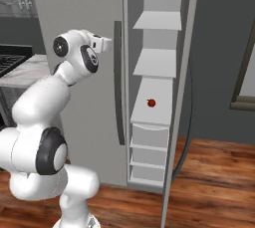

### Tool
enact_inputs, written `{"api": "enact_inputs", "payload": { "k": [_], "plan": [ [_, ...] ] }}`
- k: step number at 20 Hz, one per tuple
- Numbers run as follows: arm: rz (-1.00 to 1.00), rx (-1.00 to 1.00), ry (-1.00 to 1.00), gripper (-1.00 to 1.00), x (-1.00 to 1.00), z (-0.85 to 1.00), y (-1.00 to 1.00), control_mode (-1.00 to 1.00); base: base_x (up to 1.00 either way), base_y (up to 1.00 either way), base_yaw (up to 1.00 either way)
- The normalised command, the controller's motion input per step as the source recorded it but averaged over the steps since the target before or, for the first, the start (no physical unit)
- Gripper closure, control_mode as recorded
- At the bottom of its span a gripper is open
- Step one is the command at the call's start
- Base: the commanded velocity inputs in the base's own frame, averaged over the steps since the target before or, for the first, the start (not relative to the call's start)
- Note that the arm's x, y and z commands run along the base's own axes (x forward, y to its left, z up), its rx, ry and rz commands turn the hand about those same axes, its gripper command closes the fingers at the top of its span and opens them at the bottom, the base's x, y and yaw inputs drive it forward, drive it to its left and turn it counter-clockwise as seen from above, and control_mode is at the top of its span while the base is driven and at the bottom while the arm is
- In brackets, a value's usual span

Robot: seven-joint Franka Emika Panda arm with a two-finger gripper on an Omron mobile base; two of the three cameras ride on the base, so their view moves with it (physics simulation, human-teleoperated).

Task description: Pick up the frozen steak from the freezer, place it on any shelf in the fridge, and close the fridge and freezer doors when done.

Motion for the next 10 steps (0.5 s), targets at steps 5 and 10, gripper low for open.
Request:
{"api": "enact_inputs", "payload": {
  "k": [5, 10],
  "plan": [
    [0.06, 0.0, 0.1, -1.0, -1.0, 0.43, 0.0, -1.0, 0.0, 0.0, 0.0],
    [0.1, 0.01, 0.07, -1.0, -1.0, 0.11, -0.06, -1.0, 0.0, 0.0, 0.0]
  ]
}}
